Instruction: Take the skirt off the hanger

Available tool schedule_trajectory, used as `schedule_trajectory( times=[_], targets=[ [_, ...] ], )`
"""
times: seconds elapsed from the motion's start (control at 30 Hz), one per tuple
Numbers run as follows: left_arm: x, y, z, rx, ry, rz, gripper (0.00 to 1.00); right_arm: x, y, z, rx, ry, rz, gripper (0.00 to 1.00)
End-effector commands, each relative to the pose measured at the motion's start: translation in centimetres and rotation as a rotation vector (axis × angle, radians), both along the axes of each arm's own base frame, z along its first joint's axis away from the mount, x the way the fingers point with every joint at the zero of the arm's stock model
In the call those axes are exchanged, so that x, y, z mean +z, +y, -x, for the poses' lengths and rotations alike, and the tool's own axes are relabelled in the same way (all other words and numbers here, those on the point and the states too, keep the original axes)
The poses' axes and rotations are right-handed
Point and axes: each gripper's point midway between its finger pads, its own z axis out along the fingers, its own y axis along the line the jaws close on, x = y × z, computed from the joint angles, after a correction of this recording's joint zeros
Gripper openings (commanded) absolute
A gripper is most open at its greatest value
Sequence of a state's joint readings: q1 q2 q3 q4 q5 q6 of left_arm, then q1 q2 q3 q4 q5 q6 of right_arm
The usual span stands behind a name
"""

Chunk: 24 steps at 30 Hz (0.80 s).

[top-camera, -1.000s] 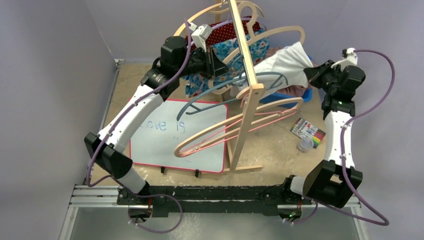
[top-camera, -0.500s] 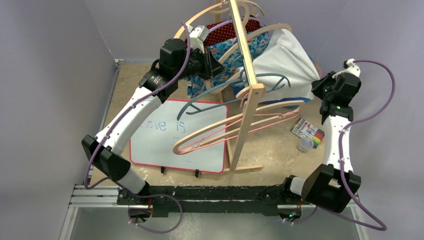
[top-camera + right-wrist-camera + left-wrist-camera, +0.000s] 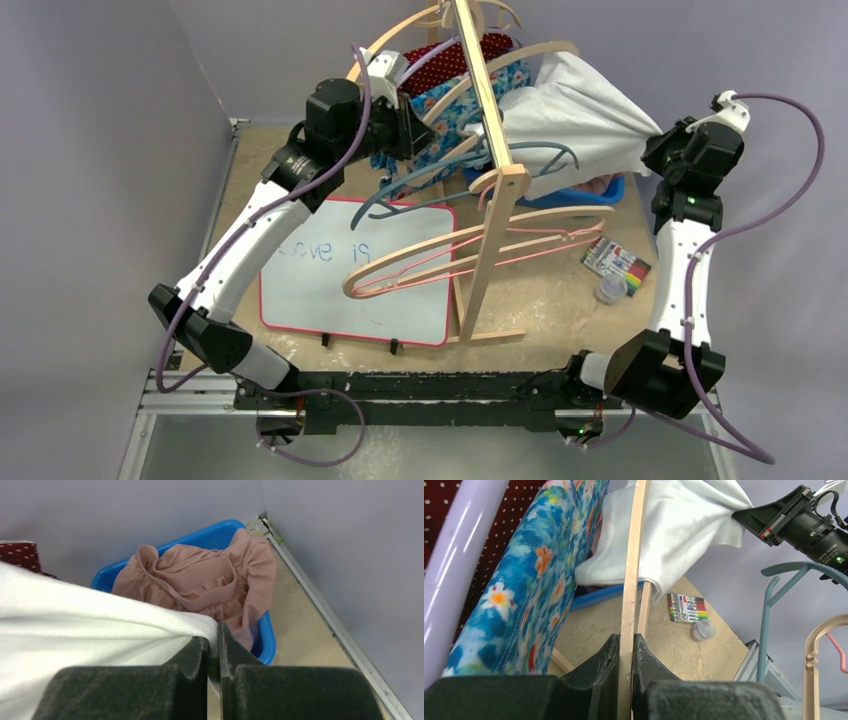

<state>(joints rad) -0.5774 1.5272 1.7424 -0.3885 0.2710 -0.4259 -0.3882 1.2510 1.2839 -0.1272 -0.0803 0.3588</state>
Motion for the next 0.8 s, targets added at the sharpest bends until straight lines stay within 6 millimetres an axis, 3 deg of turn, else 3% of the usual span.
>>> schedule_trajectory(
  times=[0.0,0.13,0.2,0.33,0.43,0.63,0.77],
  targets=[
    [8.0,5.0,-0.8,0.225,-0.232,0.089,0.0,1.1,-3.0,0.7,-0.122,0.01,0.07,0.0],
    [7.9,6.0,-1.0,0.276,-0.241,0.083,0.0,2.5,-2.5,1.4,-0.116,-0.012,0.065,0.0],
    [7.8,6.2,-1.3,0.297,-0.238,0.082,0.0,4.9,-0.9,1.6,-0.046,-0.069,0.049,0.0],
    [7.7,5.8,-1.3,0.278,-0.235,0.097,0.0,11.4,4.1,2.1,0.187,-0.285,0.03,0.0],
    [7.4,5.7,-1.4,0.277,-0.229,0.1,0.0,14.7,7.1,2.7,0.343,-0.359,0.027,0.0],
    [7.3,4.0,0.0,0.151,-0.235,0.101,0.0,18.9,7.8,1.9,0.414,-0.42,0.097,0.0],
    [6.5,4.3,1.1,0.12,-0.235,0.061,0.0,22.1,9.0,1.3,0.51,-0.506,0.115,0.0]
  ],
)
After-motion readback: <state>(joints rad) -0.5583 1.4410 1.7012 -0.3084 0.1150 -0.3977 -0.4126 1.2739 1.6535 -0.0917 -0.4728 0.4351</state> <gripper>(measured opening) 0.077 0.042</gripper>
